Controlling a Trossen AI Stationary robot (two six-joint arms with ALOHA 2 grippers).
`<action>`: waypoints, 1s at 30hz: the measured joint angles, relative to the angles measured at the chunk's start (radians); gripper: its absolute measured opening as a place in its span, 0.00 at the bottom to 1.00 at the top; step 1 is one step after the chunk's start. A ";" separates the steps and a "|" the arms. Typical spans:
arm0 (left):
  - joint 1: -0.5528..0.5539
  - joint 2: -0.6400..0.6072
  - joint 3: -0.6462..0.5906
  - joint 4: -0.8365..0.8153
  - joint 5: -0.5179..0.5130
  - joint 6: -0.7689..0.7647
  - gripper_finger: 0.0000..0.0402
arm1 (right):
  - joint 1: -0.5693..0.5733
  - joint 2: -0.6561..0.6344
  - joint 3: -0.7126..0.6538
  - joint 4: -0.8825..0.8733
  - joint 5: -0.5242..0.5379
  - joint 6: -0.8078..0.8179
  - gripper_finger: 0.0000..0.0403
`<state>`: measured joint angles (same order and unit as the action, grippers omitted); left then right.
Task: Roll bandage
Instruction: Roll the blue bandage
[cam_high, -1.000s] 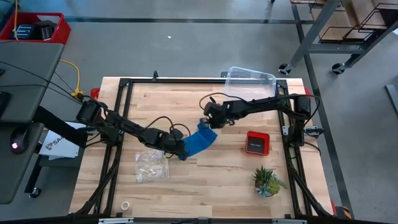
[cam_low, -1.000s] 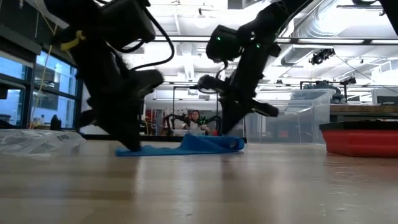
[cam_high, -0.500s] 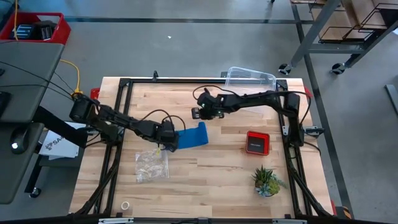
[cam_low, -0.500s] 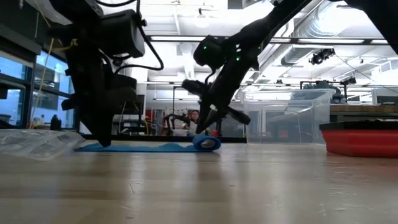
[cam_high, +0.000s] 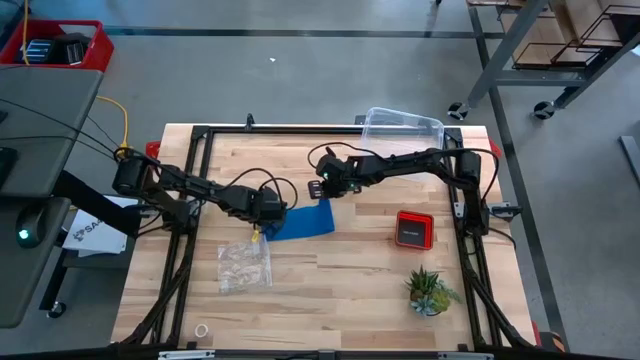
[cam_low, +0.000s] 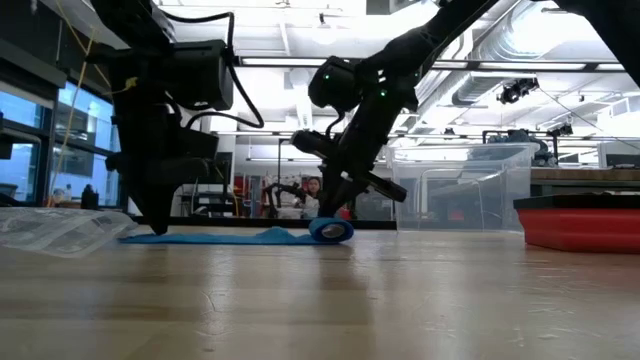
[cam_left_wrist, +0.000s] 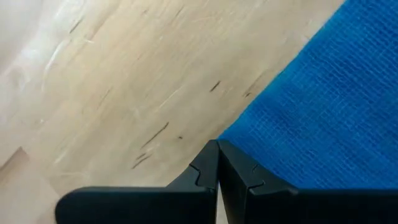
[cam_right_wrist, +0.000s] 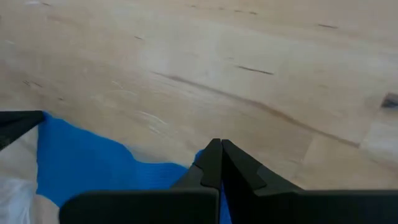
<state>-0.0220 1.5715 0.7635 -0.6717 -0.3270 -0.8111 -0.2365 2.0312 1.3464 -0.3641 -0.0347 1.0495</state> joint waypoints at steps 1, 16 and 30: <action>0.003 0.000 0.000 0.001 0.002 0.011 0.00 | 0.001 0.000 0.000 -0.001 0.001 -0.007 0.00; 0.032 -0.017 0.002 -0.053 -0.068 0.129 0.00 | 0.030 0.000 0.000 -0.043 -0.030 -0.030 0.00; -0.041 -0.299 -0.138 0.199 0.221 -0.037 0.00 | -0.012 -0.003 -0.001 -0.035 -0.046 -0.048 0.00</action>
<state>-0.0628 1.2723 0.6251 -0.4726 -0.1058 -0.8481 -0.2486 2.0285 1.3457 -0.3992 -0.0805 1.0012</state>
